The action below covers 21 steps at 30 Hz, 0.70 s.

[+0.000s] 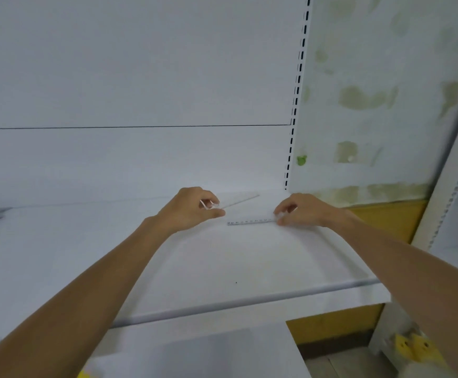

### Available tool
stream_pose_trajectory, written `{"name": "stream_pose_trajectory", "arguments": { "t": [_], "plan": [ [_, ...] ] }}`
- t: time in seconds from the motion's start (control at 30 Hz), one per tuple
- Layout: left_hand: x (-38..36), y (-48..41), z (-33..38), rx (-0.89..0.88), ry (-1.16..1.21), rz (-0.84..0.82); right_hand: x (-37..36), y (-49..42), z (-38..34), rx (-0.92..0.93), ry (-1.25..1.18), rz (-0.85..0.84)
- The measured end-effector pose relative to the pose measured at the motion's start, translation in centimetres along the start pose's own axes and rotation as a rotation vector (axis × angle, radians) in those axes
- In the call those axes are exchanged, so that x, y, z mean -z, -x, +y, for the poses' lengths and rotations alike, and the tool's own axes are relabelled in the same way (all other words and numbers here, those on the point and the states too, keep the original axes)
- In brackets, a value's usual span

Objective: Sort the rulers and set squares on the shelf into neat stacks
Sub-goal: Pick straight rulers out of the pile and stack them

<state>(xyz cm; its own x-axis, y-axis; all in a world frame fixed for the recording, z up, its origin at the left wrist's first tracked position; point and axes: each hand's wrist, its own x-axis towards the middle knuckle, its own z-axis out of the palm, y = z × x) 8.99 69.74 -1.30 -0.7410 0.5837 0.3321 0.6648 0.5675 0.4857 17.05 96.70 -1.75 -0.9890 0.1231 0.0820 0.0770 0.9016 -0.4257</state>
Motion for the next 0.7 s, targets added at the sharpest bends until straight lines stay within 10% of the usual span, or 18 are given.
{"name": "stream_pose_trajectory", "arguments": {
  "t": [0.7],
  "plan": [
    [-1.9, -0.5, 2.4, 0.102, 0.028, 0.080, -0.8, 2.9, -0.2, 0.144, 0.093, 0.150]
  ]
}}
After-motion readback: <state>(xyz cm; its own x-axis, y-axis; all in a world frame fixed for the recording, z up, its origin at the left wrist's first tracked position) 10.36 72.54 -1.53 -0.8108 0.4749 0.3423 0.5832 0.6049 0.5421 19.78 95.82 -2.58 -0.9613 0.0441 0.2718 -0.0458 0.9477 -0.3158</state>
